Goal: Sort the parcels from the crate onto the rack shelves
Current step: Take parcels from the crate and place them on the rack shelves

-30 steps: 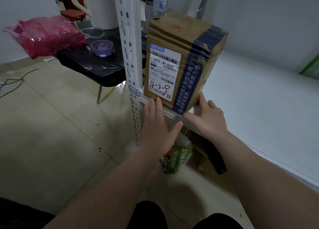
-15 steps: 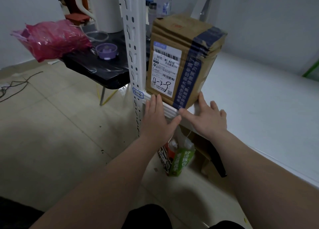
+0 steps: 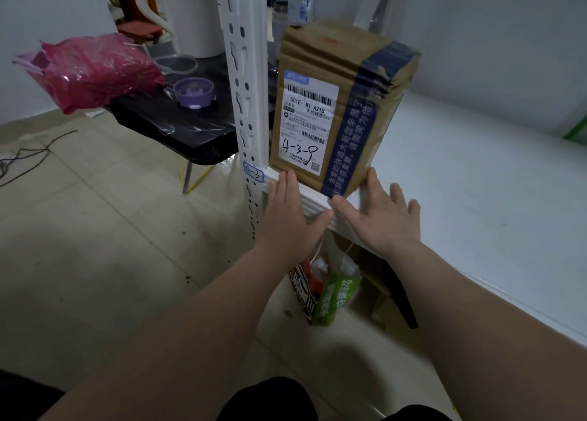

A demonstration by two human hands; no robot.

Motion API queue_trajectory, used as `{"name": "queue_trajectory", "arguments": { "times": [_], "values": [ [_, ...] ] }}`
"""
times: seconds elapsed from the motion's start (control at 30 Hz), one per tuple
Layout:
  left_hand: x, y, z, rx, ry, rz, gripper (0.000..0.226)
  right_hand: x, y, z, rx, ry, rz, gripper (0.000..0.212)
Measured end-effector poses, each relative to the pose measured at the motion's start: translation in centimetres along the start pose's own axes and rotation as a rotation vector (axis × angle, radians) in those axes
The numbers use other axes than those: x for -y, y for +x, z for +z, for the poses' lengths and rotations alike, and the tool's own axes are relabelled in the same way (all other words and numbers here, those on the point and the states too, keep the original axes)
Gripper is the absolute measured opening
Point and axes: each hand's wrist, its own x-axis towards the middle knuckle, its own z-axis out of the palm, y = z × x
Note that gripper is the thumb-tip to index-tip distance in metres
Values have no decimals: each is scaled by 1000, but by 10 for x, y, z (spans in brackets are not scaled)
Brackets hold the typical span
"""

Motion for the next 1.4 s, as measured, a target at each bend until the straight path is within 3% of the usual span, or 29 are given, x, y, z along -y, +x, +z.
{"name": "queue_trajectory", "arguments": {
  "times": [1.27, 1.4],
  "values": [
    [-9, -7, 8, 17, 69, -41, 81, 1, 1, 1, 39, -76, -8, 87],
    [-21, -13, 11, 61, 26, -149, 77, 0, -1, -2, 37, -74, -51, 90]
  ]
}}
